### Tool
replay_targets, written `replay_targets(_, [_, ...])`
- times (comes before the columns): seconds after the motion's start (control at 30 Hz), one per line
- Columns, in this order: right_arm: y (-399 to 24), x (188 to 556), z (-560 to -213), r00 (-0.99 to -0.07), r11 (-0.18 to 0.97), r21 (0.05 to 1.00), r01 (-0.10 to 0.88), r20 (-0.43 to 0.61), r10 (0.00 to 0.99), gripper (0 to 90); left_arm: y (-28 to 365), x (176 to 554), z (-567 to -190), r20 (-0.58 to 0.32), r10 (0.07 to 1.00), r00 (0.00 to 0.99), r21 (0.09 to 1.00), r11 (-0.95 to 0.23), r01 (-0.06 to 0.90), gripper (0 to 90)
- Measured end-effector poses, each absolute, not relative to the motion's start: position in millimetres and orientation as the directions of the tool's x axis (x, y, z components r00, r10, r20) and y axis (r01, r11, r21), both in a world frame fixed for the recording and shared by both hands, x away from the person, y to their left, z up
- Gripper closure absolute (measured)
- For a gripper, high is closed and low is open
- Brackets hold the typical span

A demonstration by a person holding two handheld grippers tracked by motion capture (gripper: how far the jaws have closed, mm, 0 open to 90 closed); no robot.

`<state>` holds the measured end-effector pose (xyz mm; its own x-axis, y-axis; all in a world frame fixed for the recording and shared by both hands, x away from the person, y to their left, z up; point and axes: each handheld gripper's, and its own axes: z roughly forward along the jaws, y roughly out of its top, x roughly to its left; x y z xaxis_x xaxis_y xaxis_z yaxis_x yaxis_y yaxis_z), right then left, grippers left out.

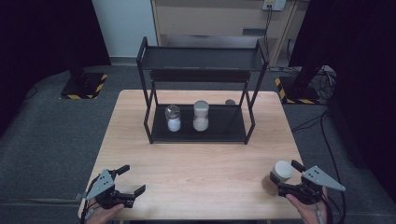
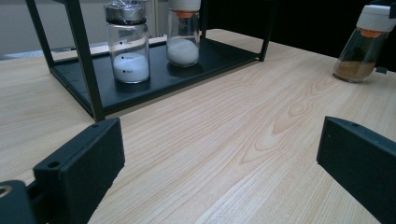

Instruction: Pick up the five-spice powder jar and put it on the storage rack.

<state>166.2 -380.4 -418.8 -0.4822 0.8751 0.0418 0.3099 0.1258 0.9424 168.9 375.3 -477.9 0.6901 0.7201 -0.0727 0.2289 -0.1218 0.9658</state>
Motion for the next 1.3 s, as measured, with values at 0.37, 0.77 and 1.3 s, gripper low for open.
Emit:
replay_targets(0.37, [-383.0,168.3,-429.1,-0.479,0.129,0.937,0.324,0.045,0.877,17.2,374.8,169.0,-477.7,-0.071,0.720,0.691,0.965,-0.124,0.229,0.0])
replay_targets(0.77, [-382.2,168.5,-431.5,-0.484,0.146,0.941,0.307,0.022,0.875,33.9,375.2,169.0,-477.7,-0.074,0.720,0.690,0.965,-0.122,0.232,0.0])
replay_targets(1.3, [-384.1,176.8,-422.1,-0.525,0.176,0.936,0.304,0.010,0.851,34.1,375.9,169.5,-478.4,-0.082,0.719,0.690,0.965,-0.115,0.234,0.0])
